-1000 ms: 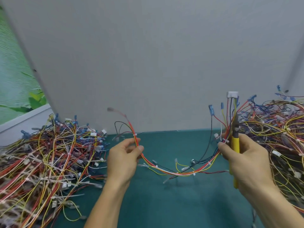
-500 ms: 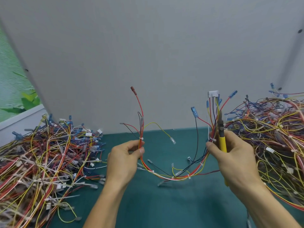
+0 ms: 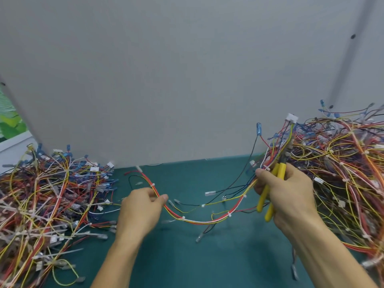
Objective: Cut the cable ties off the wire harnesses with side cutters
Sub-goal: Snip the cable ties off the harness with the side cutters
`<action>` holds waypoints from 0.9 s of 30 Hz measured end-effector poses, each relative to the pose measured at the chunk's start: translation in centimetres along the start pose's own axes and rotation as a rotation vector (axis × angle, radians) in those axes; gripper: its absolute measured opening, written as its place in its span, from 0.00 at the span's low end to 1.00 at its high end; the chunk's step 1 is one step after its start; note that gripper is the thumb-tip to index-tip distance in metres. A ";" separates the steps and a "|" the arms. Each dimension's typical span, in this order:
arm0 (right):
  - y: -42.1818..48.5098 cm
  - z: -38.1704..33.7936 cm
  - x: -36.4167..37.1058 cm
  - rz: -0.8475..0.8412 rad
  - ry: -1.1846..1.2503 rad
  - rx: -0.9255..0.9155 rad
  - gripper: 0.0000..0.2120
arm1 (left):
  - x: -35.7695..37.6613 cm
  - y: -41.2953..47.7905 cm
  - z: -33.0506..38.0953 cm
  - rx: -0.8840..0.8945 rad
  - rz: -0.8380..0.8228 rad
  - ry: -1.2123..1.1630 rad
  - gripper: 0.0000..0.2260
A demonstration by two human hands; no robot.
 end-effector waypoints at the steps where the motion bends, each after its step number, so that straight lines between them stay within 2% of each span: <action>1: 0.0 -0.2 0.2 -0.018 -0.013 -0.015 0.08 | -0.1 -0.5 0.4 -0.027 0.012 0.187 0.11; 3: -0.3 -0.9 0.9 -0.064 -0.047 -0.059 0.06 | -0.8 -1.5 2.1 0.011 0.087 0.356 0.13; 5: -0.5 -1.6 1.6 -0.115 -0.098 -0.097 0.05 | -1.3 -2.6 5.1 0.229 0.128 0.211 0.10; 7: -0.9 -1.9 2.5 -0.164 -0.128 -0.108 0.05 | -0.7 -3.9 7.9 0.427 0.050 -0.097 0.06; 8: -1.1 -2.0 2.9 -0.187 -0.134 -0.107 0.05 | 0.1 -4.4 9.1 0.486 -0.022 -0.183 0.08; 11: -1.6 -2.0 4.1 -0.239 -0.103 -0.093 0.06 | 3.1 -5.6 10.9 0.582 -0.165 -0.214 0.17; 13: -2.0 -1.8 4.8 -0.273 -0.057 -0.078 0.06 | 4.6 -5.7 11.0 0.588 -0.221 -0.216 0.17; 16: -2.6 -1.4 6.1 -0.335 -0.003 -0.047 0.08 | 6.1 -5.7 11.1 0.591 -0.319 -0.237 0.12; 19: -3.1 -1.4 7.2 -0.390 0.022 -0.032 0.11 | 6.1 -5.4 10.6 0.558 -0.310 -0.252 0.09; 24: -3.3 -3.2 6.4 -0.285 -0.192 -0.151 0.05 | 4.3 -4.1 9.0 0.403 -0.247 -0.621 0.07; 27: -3.9 -4.5 6.2 -0.222 -0.371 -0.267 0.06 | 3.4 -3.6 7.8 0.320 -0.192 -0.813 0.06</action>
Point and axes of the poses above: each hand's wrist, its own y-axis towards the middle knuckle, its own x-axis out of the palm, z = x × y, the point moved 10 cm from there along y, towards the middle knuckle, and after that the axes turned 12 degrees about -z, right-handed, at the moved point
